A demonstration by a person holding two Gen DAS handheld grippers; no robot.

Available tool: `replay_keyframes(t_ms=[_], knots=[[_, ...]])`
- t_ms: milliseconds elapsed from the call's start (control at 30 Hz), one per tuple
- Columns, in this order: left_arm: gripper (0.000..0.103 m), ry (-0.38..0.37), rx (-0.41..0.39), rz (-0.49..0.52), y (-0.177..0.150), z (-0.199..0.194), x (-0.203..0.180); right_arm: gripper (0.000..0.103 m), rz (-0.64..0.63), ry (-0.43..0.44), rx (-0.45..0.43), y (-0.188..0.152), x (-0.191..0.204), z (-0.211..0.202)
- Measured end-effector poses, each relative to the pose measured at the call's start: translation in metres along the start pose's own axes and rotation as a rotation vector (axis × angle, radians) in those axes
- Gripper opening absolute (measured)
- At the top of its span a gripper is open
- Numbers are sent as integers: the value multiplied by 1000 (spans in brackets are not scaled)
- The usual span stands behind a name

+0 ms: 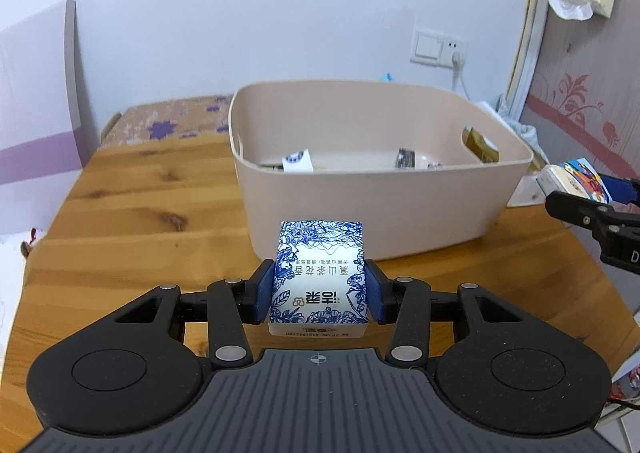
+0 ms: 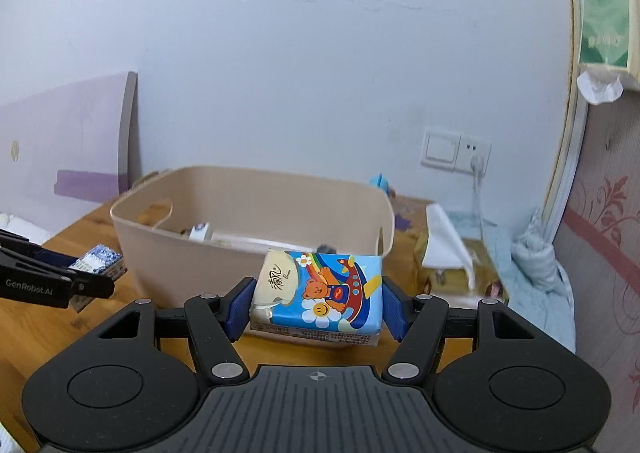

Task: Organize objects
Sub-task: 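Lift both tissue packs and carry them over the basket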

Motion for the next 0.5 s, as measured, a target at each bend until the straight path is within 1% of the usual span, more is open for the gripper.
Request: replay_keyframes(t_ms=[233, 500], knots=[[47, 31, -61, 17, 24, -8, 5, 63, -40, 2, -37, 18, 8, 4], [47, 57, -106, 36, 50, -5, 9, 63, -61, 9, -75, 41, 17, 12]])
Point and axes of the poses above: each gripper's, at about its wrist camera, not at the fingertips, and z roughly the way its jaws point, x to its left, y to its top, the point moved 2 cm from there along z, roughly the way its jaws point, and after that the axes turned 12 degrees about z, right-handed, at the moved point
